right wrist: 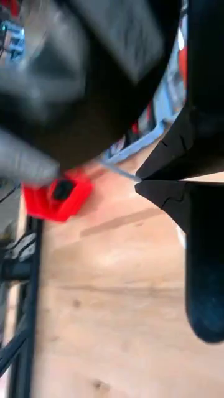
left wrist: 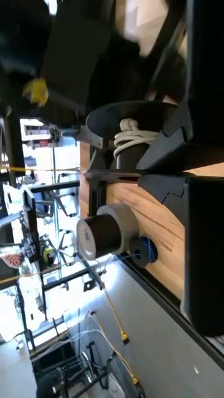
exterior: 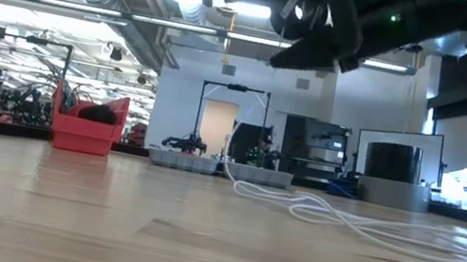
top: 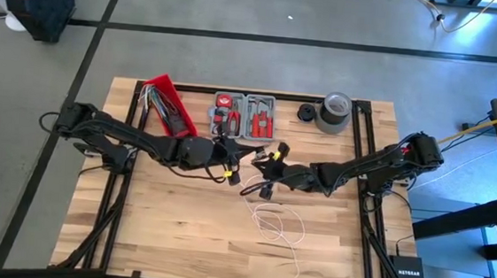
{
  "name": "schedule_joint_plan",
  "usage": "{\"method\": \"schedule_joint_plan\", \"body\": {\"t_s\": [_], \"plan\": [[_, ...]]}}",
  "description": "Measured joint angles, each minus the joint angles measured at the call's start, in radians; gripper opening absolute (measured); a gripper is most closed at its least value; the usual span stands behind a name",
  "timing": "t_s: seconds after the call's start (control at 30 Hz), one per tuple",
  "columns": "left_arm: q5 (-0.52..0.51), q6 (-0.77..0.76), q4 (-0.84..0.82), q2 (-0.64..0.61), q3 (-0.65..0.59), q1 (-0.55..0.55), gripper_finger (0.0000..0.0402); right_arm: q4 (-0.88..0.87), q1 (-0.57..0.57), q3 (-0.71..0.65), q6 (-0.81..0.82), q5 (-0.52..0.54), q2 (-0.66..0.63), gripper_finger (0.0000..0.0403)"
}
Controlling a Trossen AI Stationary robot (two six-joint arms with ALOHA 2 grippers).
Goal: Coil cords
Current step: Coil the white wire into the spool
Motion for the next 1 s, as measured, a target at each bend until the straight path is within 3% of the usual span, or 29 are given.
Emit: {"method": "schedule_joint_plan", "body": {"t_s": [0.27,0.5,0.83,0.93,1.0], "plan": [[-0.004,0.008,-0.069,-0.021,-0.002,-0.014,0.0,-0.238,0.0,0.0,0.026,0.085,-0.101,0.0005],[-0.003,0.002,-0.06,-0.025,0.0,-0.005,0.0,-0.235,0.0,-0.002,0.05,0.065,-0.134,0.0011],[-0.004,0.004,-0.071,-0.028,0.003,-0.005,0.0,-0.725,0.078,0.145,0.115,0.001,-0.313,0.013],[-0.004,0.004,-0.07,-0.028,0.003,-0.005,0.0,-0.73,0.112,0.089,0.134,-0.002,-0.349,0.0152],[-0.003,0.004,-0.071,-0.027,0.002,-0.005,0.0,-0.633,0.133,0.006,0.134,0.031,-0.348,0.0159]]}}
